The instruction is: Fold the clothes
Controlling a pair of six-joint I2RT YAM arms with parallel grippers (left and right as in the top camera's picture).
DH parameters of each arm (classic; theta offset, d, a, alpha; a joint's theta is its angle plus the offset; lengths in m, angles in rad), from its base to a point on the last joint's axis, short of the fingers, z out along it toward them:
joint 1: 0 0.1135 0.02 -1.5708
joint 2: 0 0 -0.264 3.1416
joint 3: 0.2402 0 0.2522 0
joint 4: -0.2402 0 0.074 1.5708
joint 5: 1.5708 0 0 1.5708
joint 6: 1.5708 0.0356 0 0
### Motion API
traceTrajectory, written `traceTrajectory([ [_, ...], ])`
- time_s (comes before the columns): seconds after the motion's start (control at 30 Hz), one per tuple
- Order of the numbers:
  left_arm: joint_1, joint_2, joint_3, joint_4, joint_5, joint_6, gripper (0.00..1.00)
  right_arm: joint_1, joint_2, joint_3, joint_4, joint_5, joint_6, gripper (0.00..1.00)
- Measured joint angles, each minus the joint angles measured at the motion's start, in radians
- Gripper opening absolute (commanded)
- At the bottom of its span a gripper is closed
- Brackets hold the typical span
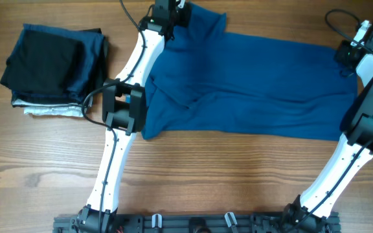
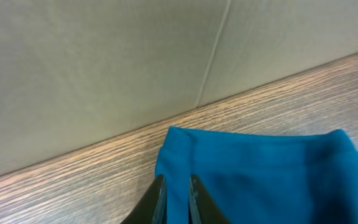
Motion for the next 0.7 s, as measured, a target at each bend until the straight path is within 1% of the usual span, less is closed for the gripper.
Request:
traceTrajectory([
  [0.07,0.002,-0.030,0.000,-0.064,-0.003,0.000,0.09,0.000,-0.010,0.000,-0.039,-0.013,-0.031,0.04],
  [0.1,0.004,-0.045,0.000,-0.137,-0.003,0.000,0.09,0.000,-0.012,0.000,-0.048,-0.021,-0.039,0.04],
  [0.2,0.012,-0.059,0.000,-0.212,-0.003,-0.001,0.20,0.000,-0.022,-0.002,-0.081,-0.040,-0.050,0.04],
  [0.27,0.018,-0.065,0.000,-0.214,0.006,-0.002,0.26,0.000,-0.024,-0.002,-0.081,-0.047,-0.050,0.04],
  [0.3,0.021,-0.069,0.000,-0.212,0.021,-0.003,0.40,0.000,-0.024,-0.002,-0.081,-0.054,-0.050,0.04],
  [0.33,0.024,-0.070,0.000,-0.202,0.031,-0.005,0.50,0.000,-0.024,-0.002,-0.081,-0.058,-0.049,0.04],
  [0.37,0.025,-0.070,0.000,-0.187,0.040,-0.003,0.52,0.000,-0.024,-0.002,-0.081,-0.062,-0.049,0.04],
  [0.4,0.026,-0.070,0.000,-0.174,0.044,0.000,0.57,0.000,-0.024,-0.002,-0.081,-0.063,-0.049,0.04],
  [0.43,0.026,-0.070,0.000,-0.126,0.054,-0.003,0.58,0.000,-0.024,-0.002,-0.080,-0.066,-0.049,0.04],
  [0.53,0.025,-0.063,0.000,-0.058,0.061,0.002,0.57,0.000,-0.024,-0.002,-0.074,-0.069,-0.049,0.04],
  [0.7,0.025,0.003,0.000,-0.052,0.060,0.017,0.60,0.000,-0.024,-0.002,-0.074,-0.070,-0.049,0.04],
])
